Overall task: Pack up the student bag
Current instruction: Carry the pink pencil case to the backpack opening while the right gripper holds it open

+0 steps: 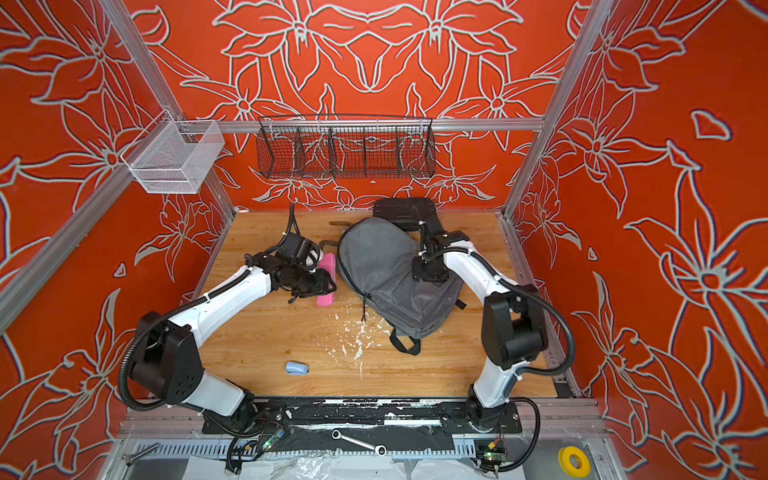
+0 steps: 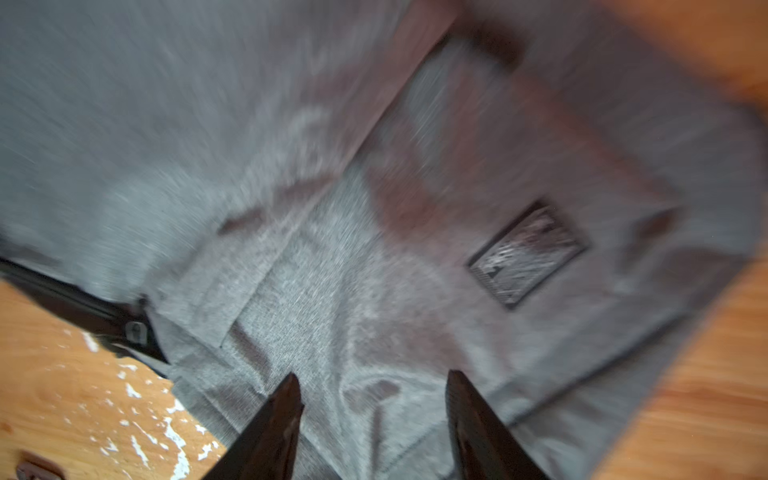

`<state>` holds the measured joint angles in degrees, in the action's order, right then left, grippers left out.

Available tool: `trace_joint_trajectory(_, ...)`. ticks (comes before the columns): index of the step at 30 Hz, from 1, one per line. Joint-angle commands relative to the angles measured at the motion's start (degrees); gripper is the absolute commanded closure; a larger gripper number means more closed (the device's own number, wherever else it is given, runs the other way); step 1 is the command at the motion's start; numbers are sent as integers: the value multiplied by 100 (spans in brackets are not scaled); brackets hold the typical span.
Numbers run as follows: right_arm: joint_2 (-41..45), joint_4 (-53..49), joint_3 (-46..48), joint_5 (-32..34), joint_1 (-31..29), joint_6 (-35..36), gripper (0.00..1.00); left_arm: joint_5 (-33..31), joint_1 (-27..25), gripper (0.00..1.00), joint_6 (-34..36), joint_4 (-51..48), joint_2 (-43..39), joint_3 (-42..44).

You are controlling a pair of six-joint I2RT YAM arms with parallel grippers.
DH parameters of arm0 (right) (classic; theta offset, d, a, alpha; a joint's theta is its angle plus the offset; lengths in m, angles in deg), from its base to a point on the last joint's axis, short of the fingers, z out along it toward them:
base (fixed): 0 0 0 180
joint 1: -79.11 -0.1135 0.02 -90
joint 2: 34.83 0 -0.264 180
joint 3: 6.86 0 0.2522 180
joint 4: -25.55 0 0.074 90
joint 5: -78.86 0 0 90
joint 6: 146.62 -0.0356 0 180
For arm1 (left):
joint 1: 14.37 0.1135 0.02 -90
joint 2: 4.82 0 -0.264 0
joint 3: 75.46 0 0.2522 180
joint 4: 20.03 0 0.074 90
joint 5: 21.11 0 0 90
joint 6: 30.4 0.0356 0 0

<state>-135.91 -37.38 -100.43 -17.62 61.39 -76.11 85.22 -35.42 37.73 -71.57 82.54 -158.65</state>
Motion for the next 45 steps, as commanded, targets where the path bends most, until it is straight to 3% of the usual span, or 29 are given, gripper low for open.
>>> trace_joint_trajectory(1, -214, -116, -65, 57, -114, -424, 43, 239, -71, 59, 404, -218, 96, -376)
trace_joint_trajectory(12, -1370, 417, -753, 641, -399, -780, 22, 311, -360, 58, 656, -279, 469, -906)
trace_joint_trajectory(15, -1742, 488, -863, 687, -416, -1004, 12, 279, -476, 58, 733, -373, 626, -1095)
trace_joint_trajectory(23, -2300, 697, -796, 666, -464, -1179, 12, 188, -686, 58, 811, -476, 932, -1434)
trace_joint_trajectory(26, -2600, 325, -1060, 821, -505, -960, 20, 151, -731, 58, 799, -519, 1035, -1561)
trace_joint_trajectory(31, -2815, 125, -1001, 557, -539, -478, 49, 69, -753, 57, 840, -615, 1125, -1704)
trace_joint_trajectory(39, -2127, 144, -9, -88, -566, 613, 96, 36, -760, 57, 886, -669, 1135, -1761)
trace_joint_trajectory(40, -1968, 134, 92, -87, -566, 713, 100, 44, -759, 57, 887, -678, 1143, -1772)
trace_joint_trajectory(45, -765, 399, 534, -102, -544, 1281, 100, 43, -887, 57, 978, -775, 1230, -1901)
